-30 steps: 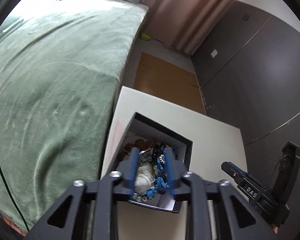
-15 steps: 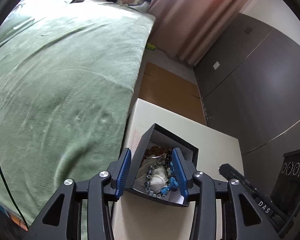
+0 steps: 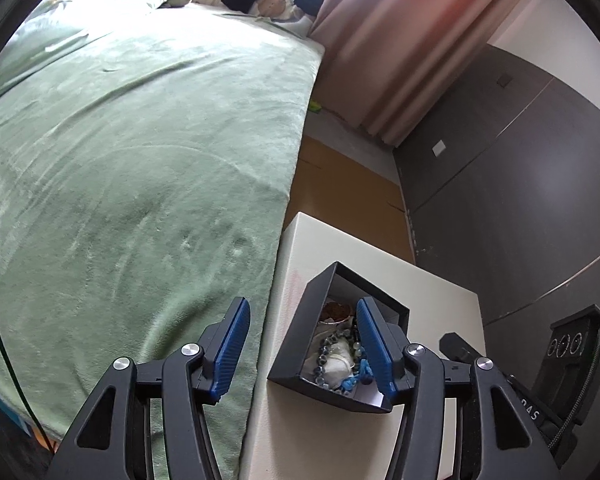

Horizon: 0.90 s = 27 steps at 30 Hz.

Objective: Organize jewelry

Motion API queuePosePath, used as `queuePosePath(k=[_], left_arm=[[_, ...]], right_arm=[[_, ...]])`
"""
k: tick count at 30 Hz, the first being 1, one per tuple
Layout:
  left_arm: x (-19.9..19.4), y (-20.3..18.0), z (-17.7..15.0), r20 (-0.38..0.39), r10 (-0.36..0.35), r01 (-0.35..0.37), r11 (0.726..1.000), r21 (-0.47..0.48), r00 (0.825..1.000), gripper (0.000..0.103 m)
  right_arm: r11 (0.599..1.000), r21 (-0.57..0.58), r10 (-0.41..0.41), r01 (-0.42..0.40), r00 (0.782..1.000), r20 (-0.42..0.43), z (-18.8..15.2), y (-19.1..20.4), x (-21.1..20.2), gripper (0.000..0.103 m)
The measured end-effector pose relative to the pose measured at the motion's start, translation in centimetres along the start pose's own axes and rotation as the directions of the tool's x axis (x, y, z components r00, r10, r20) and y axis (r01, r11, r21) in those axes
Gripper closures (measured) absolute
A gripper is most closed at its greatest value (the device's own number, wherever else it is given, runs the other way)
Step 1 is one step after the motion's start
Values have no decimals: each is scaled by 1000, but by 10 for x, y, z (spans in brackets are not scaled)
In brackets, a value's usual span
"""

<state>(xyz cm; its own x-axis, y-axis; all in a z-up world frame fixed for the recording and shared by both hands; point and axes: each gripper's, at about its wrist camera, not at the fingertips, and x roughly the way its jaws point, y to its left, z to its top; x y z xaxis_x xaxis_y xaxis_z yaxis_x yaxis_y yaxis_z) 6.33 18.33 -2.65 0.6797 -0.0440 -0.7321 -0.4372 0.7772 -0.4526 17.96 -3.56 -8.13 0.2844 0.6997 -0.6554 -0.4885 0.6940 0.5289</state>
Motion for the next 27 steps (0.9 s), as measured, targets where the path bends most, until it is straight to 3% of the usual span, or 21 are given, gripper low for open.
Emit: queuePosePath(k=[6,16,18,22,27], left_arm=[[2,-12,-8,-10,8,-7,999,44,1000,45],[2,-50,-28,15,15,-18,987,159,1000,28],[0,-60,-34,27,21,-26,982,185,999,26],[-6,-76,-44,60,22,-36,973,228,998,19],[-17,-91,-55,103,12,-40,963,268,995,10]], right_arm=[[1000,-6,-18,18,1000,17,-2,-5,-18,61],[990,11,-141,141,989,42,-7,-27,-57,49],[987,7,-158,158,986,51,-7,-29,-66,39],[984,-12,-174,175,983,63,-9,-32,-81,31],[983,-25,-179,181,981,72,-13,-36,-98,6]])
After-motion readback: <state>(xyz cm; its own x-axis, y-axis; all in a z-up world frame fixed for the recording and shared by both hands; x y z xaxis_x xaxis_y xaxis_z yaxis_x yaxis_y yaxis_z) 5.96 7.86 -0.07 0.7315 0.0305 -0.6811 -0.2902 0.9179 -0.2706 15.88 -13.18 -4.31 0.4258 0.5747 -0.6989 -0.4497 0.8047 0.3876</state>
